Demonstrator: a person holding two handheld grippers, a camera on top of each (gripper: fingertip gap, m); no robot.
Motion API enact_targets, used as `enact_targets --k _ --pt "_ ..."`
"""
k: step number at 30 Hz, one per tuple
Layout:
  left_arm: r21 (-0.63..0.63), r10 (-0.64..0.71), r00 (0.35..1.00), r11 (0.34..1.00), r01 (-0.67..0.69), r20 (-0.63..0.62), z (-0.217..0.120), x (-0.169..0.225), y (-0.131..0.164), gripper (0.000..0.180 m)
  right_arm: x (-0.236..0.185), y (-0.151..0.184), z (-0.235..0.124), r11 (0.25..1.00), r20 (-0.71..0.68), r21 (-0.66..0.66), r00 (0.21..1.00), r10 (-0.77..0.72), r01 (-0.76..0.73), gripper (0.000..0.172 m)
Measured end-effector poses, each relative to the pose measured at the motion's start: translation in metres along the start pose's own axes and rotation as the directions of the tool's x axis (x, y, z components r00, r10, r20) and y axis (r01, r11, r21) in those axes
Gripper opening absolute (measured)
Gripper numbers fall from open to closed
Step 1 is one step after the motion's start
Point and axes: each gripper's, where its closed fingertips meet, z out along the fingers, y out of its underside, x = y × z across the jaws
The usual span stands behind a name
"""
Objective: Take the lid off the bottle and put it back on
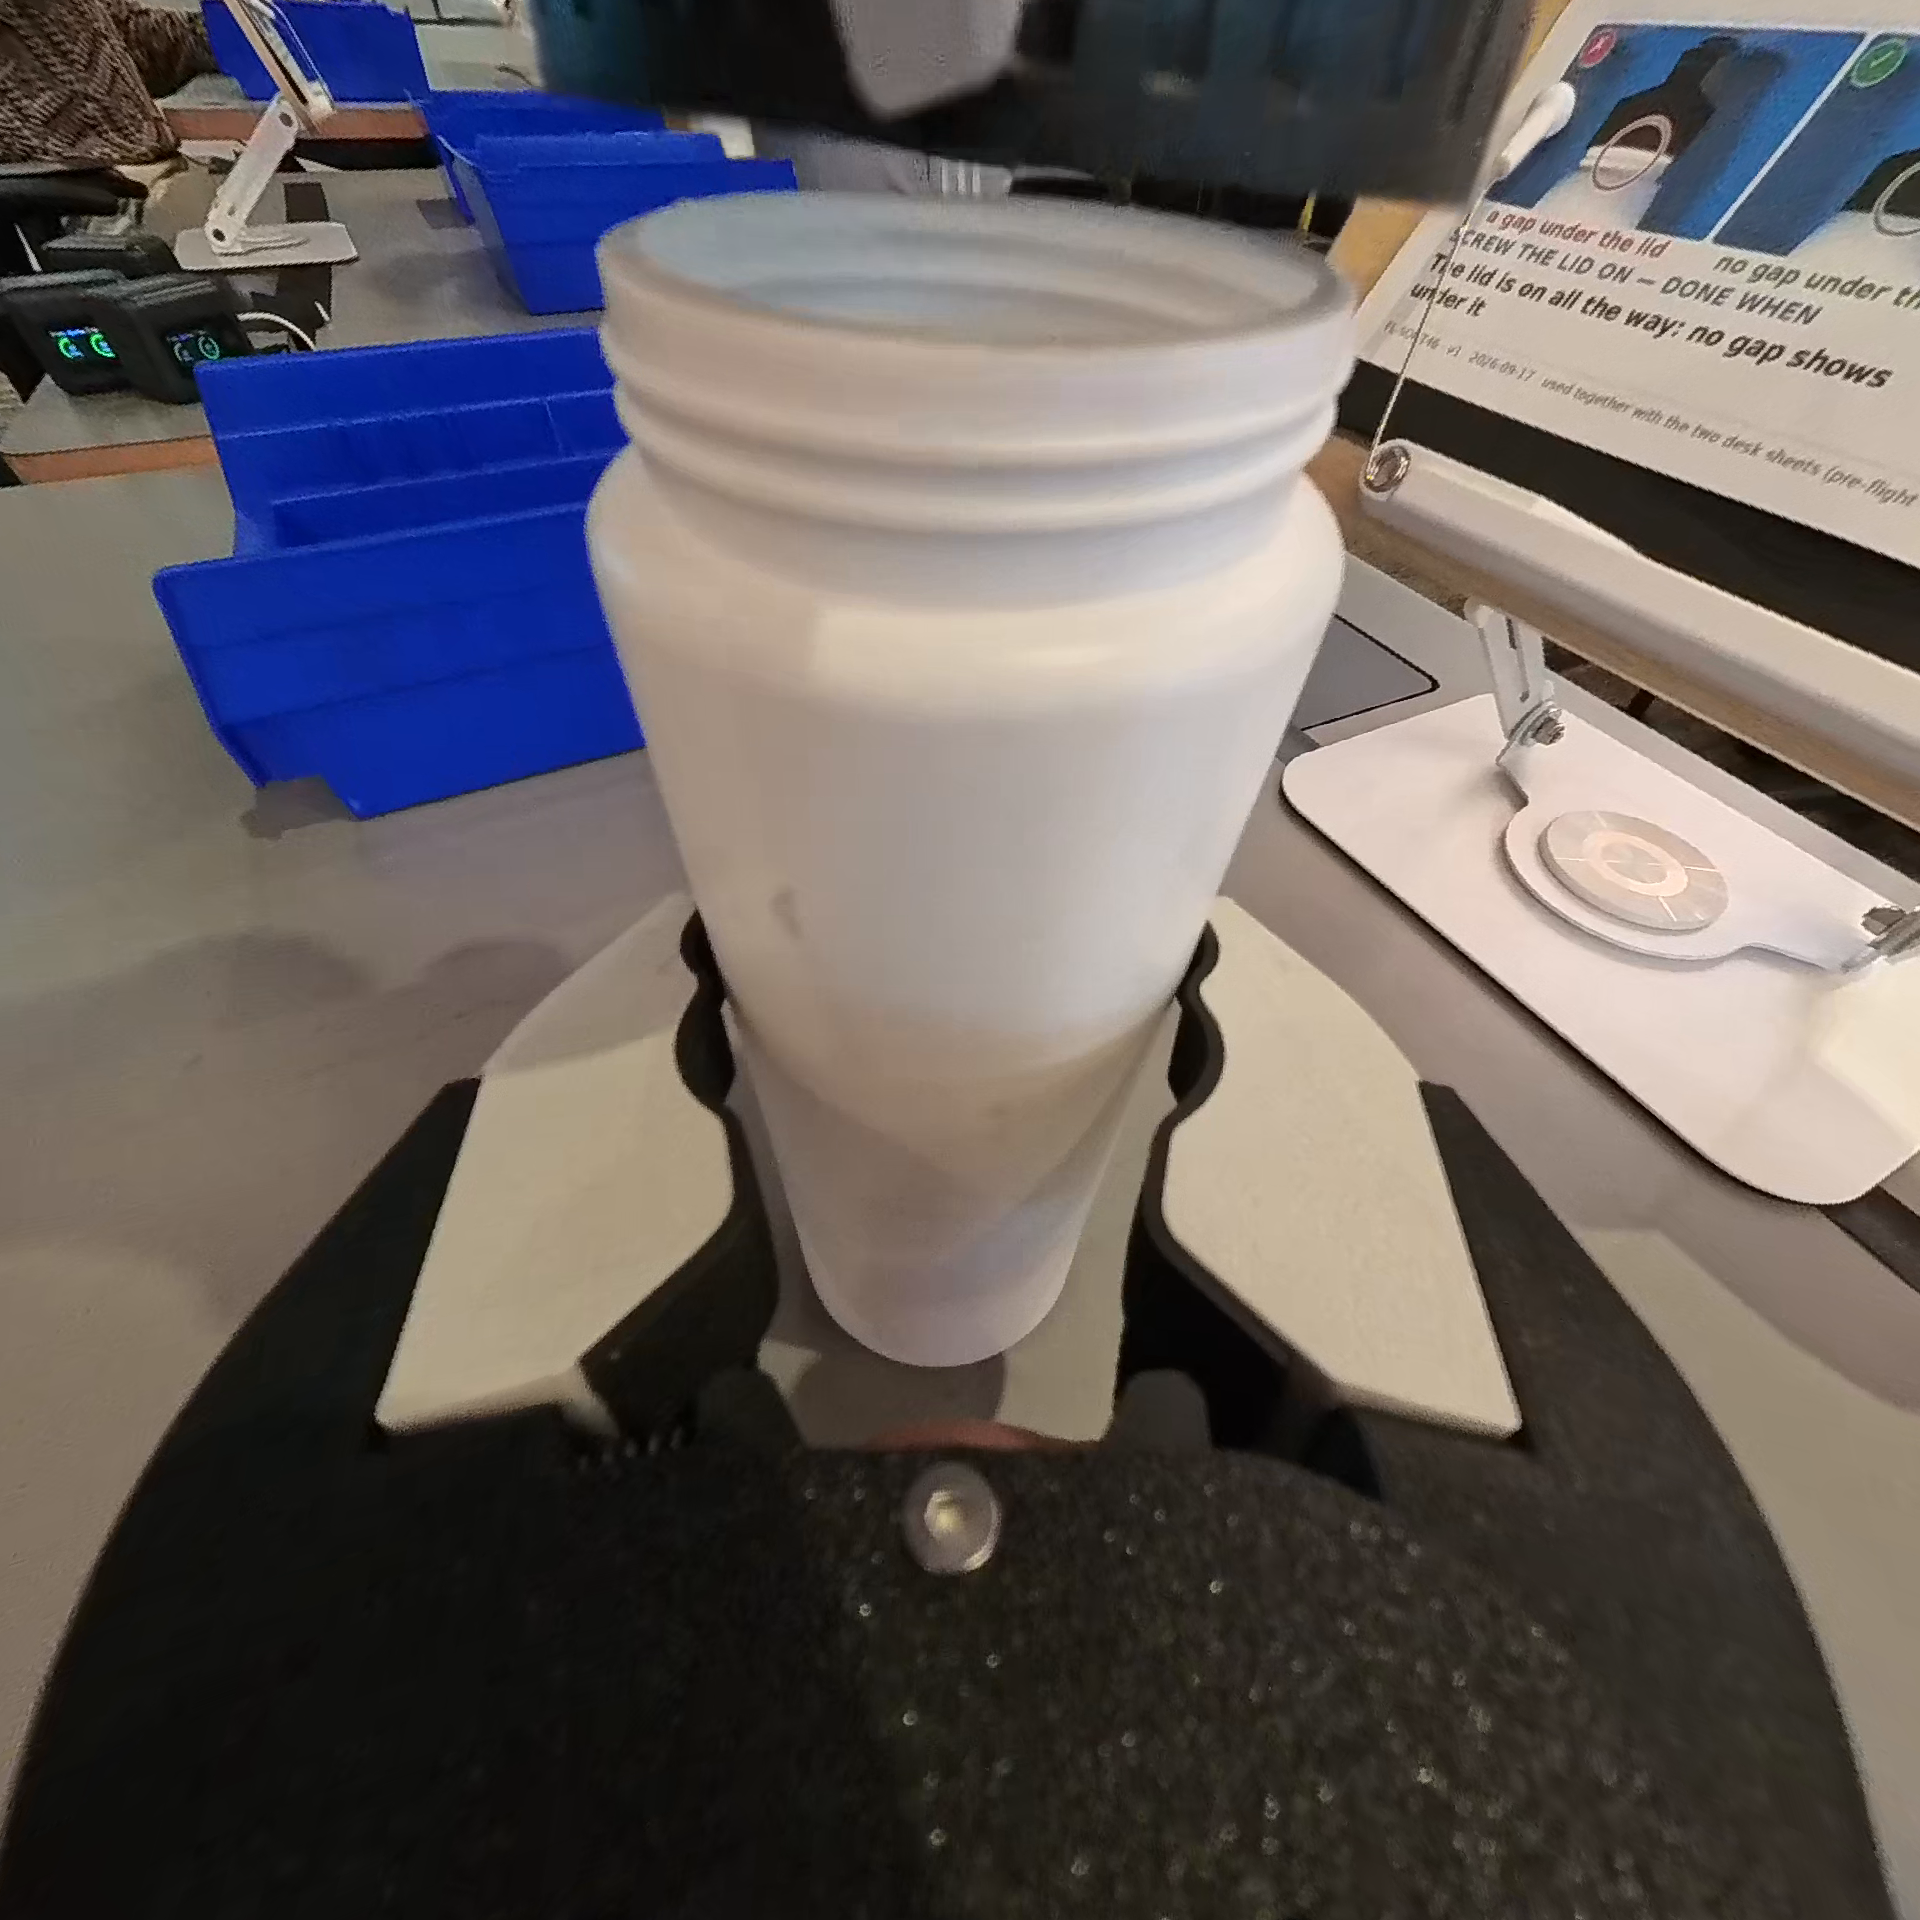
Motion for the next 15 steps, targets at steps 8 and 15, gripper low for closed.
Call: enact_targets --k 8,15 --pt "0.015 -0.004 0.999 1.000 0.003 0.042 0.0081 0.0009 0.0011 0.067 0.0024 0.0002 0.0003 1.000 -0.018 -0.005 1.000 0.006 -0.006 0.084" --pt "0.043 0.124 0.989 0.991 -0.128 0.078 0.0098 0.0023 0.0016 0.067 0.0025 0.0003 -0.0002 1.000 -0.014 -0.007 1.000 0.006 -0.006 0.084"
